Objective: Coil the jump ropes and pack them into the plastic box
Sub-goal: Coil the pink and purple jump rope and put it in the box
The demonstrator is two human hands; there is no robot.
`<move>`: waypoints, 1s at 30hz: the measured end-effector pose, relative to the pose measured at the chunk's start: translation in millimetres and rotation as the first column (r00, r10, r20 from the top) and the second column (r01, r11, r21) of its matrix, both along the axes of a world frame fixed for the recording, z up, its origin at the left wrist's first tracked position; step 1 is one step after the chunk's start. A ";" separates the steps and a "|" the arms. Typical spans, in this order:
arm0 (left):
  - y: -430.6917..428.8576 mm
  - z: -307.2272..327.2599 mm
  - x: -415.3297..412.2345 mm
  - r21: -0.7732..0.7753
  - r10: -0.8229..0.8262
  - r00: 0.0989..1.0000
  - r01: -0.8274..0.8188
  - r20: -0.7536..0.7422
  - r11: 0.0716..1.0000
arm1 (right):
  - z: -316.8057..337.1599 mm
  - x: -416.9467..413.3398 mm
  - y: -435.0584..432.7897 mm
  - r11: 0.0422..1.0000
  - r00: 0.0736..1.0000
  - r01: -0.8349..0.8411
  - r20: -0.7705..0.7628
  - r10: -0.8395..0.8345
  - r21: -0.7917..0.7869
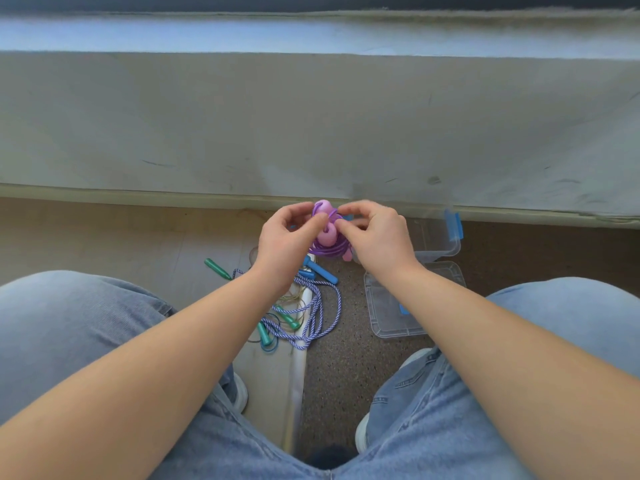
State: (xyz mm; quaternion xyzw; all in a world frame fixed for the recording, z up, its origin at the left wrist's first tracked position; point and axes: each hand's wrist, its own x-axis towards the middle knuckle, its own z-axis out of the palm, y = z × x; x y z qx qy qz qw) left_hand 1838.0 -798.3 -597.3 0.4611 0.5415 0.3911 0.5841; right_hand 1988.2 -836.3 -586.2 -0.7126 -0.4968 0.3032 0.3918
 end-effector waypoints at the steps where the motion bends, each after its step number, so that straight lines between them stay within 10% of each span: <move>1: 0.6 2.8 2.0 -0.061 0.034 0.995 -0.028 0.092 0.998 | 1.2 1.2 0.7 1.000 1.000 0.019 -0.023 -0.019 0.009; 17: 3.1 -1.0 -6.1 -0.279 -0.044 0.930 0.155 0.366 0.948 | -4.2 8.6 8.1 0.987 0.990 -0.055 -0.140 0.034 -0.148; 30: 5.4 -0.3 -0.7 -0.011 -0.129 0.979 0.129 -0.155 0.992 | -4.6 -1.8 -3.6 0.997 0.993 -0.080 -0.083 0.079 -0.014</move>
